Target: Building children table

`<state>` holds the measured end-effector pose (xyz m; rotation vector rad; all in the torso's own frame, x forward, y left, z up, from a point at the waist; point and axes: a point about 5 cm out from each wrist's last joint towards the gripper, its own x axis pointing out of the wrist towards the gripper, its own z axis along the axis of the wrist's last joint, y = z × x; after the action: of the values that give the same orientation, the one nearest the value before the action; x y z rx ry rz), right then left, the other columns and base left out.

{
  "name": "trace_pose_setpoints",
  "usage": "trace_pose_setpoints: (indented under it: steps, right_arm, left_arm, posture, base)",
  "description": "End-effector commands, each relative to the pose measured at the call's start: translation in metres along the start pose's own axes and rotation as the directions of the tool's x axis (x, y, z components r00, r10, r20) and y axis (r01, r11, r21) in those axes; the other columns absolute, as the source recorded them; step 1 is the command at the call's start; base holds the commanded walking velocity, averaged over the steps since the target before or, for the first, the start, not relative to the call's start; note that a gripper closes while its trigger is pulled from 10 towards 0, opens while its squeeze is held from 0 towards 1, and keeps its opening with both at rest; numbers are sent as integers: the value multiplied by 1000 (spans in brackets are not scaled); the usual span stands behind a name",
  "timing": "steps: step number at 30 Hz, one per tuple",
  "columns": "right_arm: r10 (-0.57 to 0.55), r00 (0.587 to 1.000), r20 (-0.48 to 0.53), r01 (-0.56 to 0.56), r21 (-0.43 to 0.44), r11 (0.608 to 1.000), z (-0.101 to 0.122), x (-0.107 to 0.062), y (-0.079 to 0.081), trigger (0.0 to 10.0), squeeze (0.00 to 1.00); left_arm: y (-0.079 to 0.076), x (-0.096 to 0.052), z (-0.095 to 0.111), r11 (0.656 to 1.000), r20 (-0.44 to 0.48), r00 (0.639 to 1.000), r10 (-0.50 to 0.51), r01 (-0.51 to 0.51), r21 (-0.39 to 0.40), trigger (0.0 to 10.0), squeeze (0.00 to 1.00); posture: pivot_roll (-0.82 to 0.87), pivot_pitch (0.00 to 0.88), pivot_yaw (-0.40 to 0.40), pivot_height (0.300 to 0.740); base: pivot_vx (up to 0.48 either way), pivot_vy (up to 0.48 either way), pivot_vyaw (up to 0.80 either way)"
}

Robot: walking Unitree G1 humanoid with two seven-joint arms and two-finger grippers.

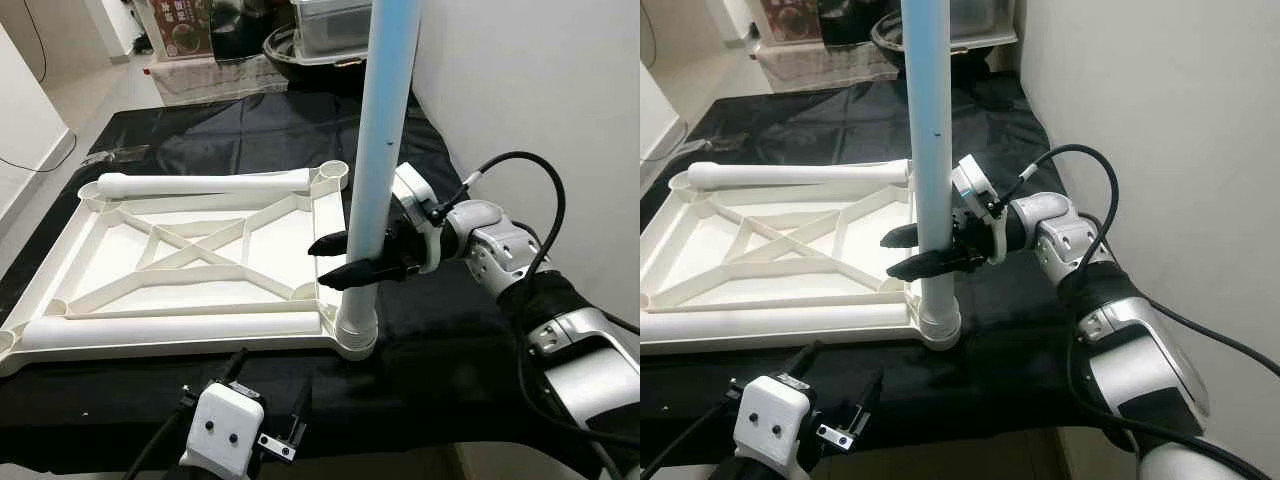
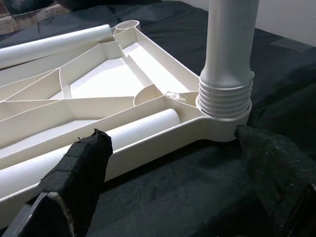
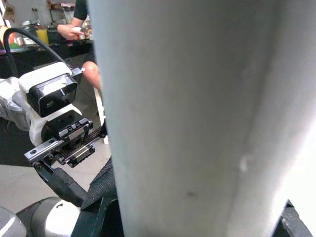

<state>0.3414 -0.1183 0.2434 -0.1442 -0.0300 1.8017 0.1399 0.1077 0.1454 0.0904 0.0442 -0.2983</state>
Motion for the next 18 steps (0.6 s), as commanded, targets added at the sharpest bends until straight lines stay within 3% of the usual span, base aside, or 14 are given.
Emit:
trace_pose_setpoints:
  steps: [1, 7, 13, 18]
  right_arm:
    - [26, 999, -42, -24, 46, 999, -12, 5, 2, 10000, 0]
    - [48, 998, -36, -46, 44, 998, -14, 11, 3, 10000, 0]
    - [48, 993, -110, -46, 19, 999, -28, 23, -2, 10000, 0]
    - [-6, 990, -138, 10, 31, 999, -31, 27, -7, 10000, 0]
  left_arm:
    - [-1, -2, -4, 1000, -22, 1000, -9, 9, 11, 10000, 0]
    - [-1, -1, -4, 1000, -18, 1000, -10, 10, 11, 10000, 0]
    - [-1, 0, -4, 1000, -12, 1000, -5, 5, 13, 10000, 0]
    - [-1, 2, -4, 1000, -8, 1000, -3, 3, 13, 10000, 0]
  posture:
    - [130, 123, 60, 740]
    - [129, 117, 57, 740]
    - [130, 115, 53, 740]
    - [124, 109, 49, 740]
  base:
    - [0, 0, 0]
    - [0, 0, 0]
    - [0, 0, 0]
    - [0, 0, 0]
